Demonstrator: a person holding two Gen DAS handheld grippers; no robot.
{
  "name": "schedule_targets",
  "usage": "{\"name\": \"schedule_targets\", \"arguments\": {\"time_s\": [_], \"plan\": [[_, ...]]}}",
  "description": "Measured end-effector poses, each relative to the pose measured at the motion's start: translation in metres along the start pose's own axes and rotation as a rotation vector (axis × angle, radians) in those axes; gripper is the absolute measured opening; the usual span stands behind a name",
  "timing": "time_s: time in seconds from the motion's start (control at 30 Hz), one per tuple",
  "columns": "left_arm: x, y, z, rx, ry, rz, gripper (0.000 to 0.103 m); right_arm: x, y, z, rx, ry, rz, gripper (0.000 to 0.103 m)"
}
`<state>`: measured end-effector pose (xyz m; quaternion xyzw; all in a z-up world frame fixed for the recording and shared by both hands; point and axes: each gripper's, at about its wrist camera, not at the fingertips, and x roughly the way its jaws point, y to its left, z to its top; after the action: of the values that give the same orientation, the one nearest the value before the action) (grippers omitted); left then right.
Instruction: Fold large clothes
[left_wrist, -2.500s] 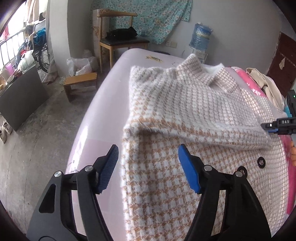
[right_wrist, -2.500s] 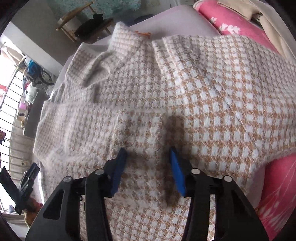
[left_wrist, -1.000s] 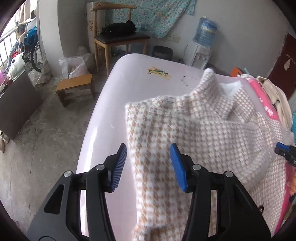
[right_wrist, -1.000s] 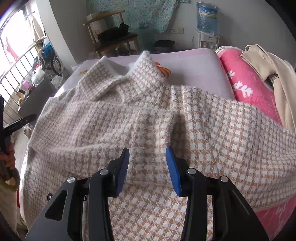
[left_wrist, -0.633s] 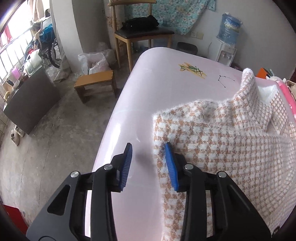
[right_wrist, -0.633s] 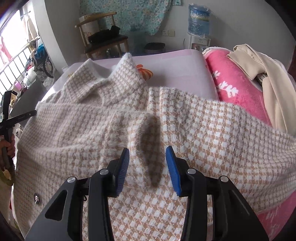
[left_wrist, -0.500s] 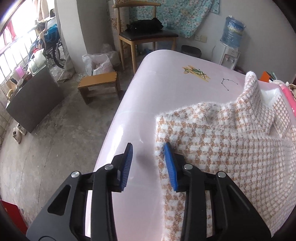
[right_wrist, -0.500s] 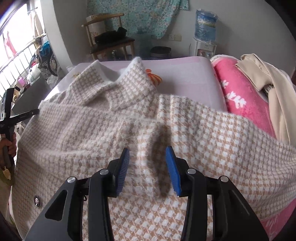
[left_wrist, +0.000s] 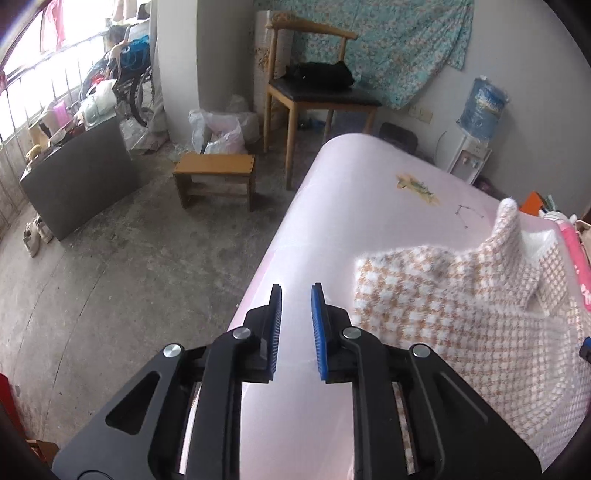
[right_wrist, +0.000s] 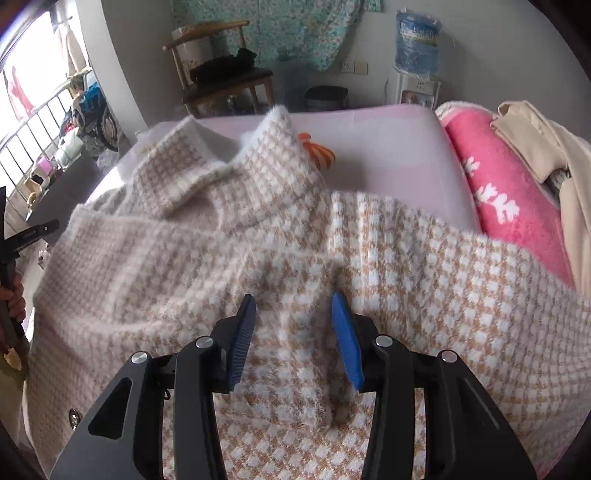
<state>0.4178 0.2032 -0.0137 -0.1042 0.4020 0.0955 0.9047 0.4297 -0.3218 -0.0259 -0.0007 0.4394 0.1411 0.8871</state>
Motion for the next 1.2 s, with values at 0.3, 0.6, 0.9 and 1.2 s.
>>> {"name": "schedule_targets", "arguments": {"time_s": [0.3, 0.6, 0.9, 1.2], "plan": [[0.018, -0.092, -0.029, 0.217, 0.199, -0.214, 0.033, 0.051, 0.054, 0.011, -0.139, 0.140, 0.083, 0.044], [0.001, -0.102, -0.028, 0.250, 0.090, -0.146, 0.036, 0.045, 0.083, 0.016, -0.191, 0.068, -0.041, 0.043], [-0.039, -0.106, -0.105, 0.501, 0.085, -0.112, 0.061, 0.015, 0.090, -0.056, -0.307, 0.078, 0.032, 0.055], [-0.046, -0.107, -0.113, 0.469, 0.089, -0.119, 0.072, 0.002, 0.108, -0.044, -0.218, 0.071, 0.080, 0.055]]}}
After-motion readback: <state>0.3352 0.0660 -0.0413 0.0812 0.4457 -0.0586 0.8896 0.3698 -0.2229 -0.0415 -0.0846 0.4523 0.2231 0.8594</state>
